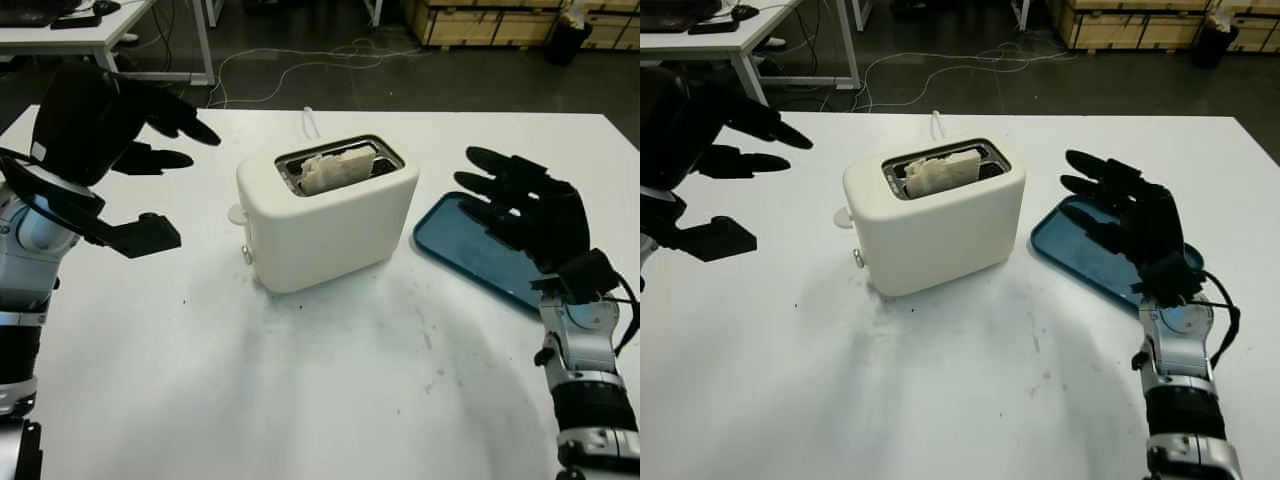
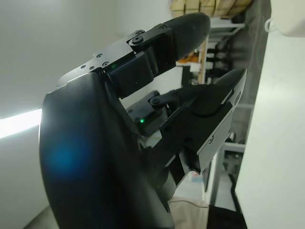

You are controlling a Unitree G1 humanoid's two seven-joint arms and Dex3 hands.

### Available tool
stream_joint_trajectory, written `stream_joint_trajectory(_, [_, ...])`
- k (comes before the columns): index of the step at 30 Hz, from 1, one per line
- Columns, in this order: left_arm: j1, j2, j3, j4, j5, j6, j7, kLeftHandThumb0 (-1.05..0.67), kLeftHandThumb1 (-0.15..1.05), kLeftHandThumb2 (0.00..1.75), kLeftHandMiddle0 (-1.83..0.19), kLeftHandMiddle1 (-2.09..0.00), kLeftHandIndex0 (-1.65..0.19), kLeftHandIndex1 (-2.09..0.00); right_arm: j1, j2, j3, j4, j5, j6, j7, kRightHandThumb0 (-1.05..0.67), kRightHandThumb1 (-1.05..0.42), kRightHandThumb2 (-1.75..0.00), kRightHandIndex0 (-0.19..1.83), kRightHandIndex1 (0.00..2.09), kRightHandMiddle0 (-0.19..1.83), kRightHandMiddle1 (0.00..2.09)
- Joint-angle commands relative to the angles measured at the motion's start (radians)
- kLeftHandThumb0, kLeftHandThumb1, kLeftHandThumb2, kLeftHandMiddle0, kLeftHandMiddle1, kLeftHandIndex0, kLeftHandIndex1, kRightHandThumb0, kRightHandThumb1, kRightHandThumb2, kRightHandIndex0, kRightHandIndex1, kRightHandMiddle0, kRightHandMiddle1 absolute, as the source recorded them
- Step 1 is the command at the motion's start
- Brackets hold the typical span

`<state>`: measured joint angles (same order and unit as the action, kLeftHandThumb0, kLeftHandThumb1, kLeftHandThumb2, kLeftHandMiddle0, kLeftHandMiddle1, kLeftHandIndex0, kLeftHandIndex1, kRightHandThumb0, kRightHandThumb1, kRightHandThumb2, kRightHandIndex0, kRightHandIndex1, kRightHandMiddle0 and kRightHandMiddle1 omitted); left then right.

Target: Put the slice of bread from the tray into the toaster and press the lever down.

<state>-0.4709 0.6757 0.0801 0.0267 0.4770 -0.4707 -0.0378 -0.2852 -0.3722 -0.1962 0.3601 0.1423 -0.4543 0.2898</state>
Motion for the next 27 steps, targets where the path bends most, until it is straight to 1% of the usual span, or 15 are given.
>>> stream_joint_trajectory(1, [0.017,-0.004,-0.008,0.004,0.016,0.002,0.012,0.03,0.46,0.0,-1.43,-0.55,-1.49,-0.05,0.009,0.0,-0.012,-0.031,0.006,0.037,-0.011,-0.2,-0.91,0.0,0.79,0.05,0.74,0.01])
stream_joint_trajectory(2, [0.023,-0.005,-0.008,0.004,0.022,0.001,0.015,0.02,0.47,0.0,-1.37,-0.66,-1.5,-0.04,0.01,-0.001,-0.013,-0.04,0.009,0.047,-0.011,-0.19,-0.91,0.0,0.79,0.05,0.74,0.01])
stream_joint_trajectory(4, [0.04,-0.011,-0.009,-0.004,0.024,0.01,0.013,0.01,0.48,0.01,-1.32,-0.74,-1.5,-0.03,0.009,-0.001,-0.017,-0.052,0.02,0.059,-0.003,-0.18,-0.91,0.0,0.79,0.04,0.74,0.01])
stream_joint_trajectory(7, [0.07,-0.038,-0.013,-0.018,0.011,0.03,0.01,0.03,0.54,0.01,-1.22,-0.88,-1.48,-0.01,0.003,-0.004,-0.023,-0.049,0.016,0.05,0.001,-0.2,-0.91,0.0,0.8,0.04,0.74,0.01])
stream_joint_trajectory(8, [0.077,-0.046,-0.014,-0.02,0.006,0.033,0.01,0.05,0.56,0.01,-1.16,-0.97,-1.48,0.0,0.001,-0.003,-0.025,-0.048,0.018,0.049,0.003,-0.2,-0.9,0.0,0.81,0.04,0.75,0.01])
stream_joint_trajectory(12, [0.101,-0.079,-0.018,-0.013,-0.001,0.035,0.013,0.05,0.61,0.02,-1.06,-1.1,-1.46,0.0,-0.002,-0.003,-0.031,-0.047,0.028,0.043,0.013,-0.24,-0.89,0.0,0.83,0.04,0.76,0.01])
stream_joint_trajectory(16, [0.126,-0.102,-0.026,-0.005,0.019,0.036,0.027,0.01,0.65,0.03,-1.04,-1.11,-1.46,0.0,-0.003,-0.004,-0.037,-0.04,0.027,0.022,0.022,-0.26,-0.88,0.0,0.85,0.04,0.77,0.01])
stream_joint_trajectory(18, [0.135,-0.106,-0.031,-0.008,0.036,0.05,0.031,-0.04,0.68,0.04,-1.03,-1.1,-1.46,0.0,-0.002,-0.002,-0.039,-0.043,0.025,0.022,0.023,-0.27,-0.87,0.0,0.85,0.04,0.78,0.01])
stream_joint_trajectory(20, [0.139,-0.11,-0.036,-0.007,0.057,0.062,0.041,-0.08,0.7,0.04,-1.02,-1.1,-1.47,-0.01,0.0,-0.001,-0.04,-0.049,0.028,0.027,0.025,-0.29,-0.87,0.0,0.85,0.04,0.78,0.01])
stream_joint_trajectory(22, [0.139,-0.113,-0.04,0.001,0.073,0.063,0.058,-0.09,0.72,0.04,-1.04,-1.11,-1.47,-0.01,0.001,-0.001,-0.04,-0.052,0.031,0.025,0.03,-0.29,-0.87,0.0,0.86,0.03,0.78,0.01])
stream_joint_trajectory(27, [0.142,-0.117,-0.048,-0.023,0.124,0.118,0.072,-0.1,0.75,0.04,-1.04,-1.14,-1.49,-0.02,0.008,-0.001,-0.038,-0.065,0.024,0.023,0.028,-0.33,-0.87,0.0,0.86,0.03,0.78,0.01])
